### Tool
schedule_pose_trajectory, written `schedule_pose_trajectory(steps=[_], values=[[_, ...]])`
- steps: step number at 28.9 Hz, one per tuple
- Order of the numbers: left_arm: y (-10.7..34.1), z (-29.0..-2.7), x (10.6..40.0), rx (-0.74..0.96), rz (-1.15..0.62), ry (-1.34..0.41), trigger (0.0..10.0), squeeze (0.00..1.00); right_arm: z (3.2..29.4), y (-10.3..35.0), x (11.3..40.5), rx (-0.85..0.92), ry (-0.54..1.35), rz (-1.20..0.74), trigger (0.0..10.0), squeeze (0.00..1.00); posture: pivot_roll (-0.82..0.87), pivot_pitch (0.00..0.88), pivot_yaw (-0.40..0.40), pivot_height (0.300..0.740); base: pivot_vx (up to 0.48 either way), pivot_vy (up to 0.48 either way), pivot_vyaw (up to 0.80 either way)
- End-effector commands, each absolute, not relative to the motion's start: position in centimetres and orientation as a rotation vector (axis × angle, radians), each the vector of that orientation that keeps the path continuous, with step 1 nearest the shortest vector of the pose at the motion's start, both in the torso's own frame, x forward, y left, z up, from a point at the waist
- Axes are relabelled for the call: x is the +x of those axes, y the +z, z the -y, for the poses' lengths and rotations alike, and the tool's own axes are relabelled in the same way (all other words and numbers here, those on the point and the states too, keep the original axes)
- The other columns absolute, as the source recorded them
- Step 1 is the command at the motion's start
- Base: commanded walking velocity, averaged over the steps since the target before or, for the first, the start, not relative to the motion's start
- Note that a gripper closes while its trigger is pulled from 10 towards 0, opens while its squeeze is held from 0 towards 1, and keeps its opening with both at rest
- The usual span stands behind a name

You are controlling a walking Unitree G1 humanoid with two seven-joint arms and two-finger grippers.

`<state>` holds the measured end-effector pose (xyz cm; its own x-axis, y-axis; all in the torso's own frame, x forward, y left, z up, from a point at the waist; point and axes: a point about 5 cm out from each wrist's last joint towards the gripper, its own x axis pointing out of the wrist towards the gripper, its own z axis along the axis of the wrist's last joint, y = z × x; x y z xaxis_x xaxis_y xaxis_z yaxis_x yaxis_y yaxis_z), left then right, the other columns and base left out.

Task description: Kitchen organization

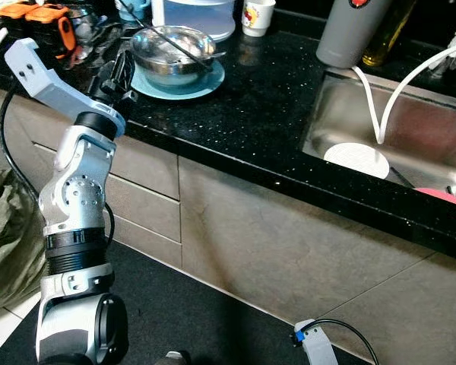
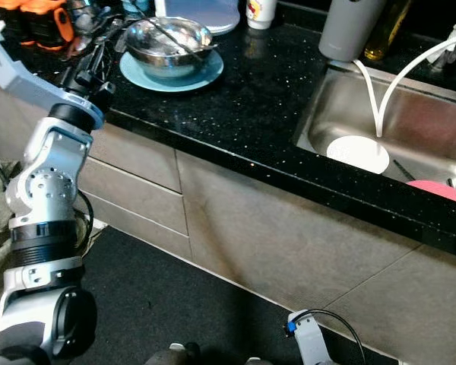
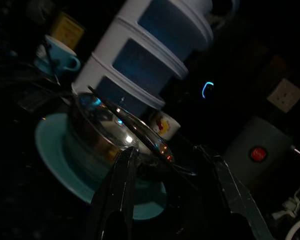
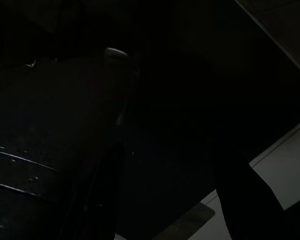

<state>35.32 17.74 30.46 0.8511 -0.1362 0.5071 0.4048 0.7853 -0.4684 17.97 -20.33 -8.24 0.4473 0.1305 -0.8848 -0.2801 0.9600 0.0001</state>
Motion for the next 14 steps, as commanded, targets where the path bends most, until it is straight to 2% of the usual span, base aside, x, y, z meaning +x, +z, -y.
schedule_pose_trajectory(steps=[1, 14], values=[[30.38, -17.38, 35.15, -0.599, 0.482, -0.316, 10.0, 0.0, 20.6, -8.63, 17.09, -0.144, 0.234, -1.112, 10.0, 0.0, 0.06, 0.16, -0.027, 0.74, 0.311, 0.0, 0.0], [30.18, -16.99, 35.0, -0.597, 0.479, -0.319, 10.0, 0.0, 20.89, -8.61, 17.13, -0.144, 0.18, -1.102, 10.0, 0.0, 0.06, 0.16, -0.031, 0.74, 0.317, 0.0, 0.0]])
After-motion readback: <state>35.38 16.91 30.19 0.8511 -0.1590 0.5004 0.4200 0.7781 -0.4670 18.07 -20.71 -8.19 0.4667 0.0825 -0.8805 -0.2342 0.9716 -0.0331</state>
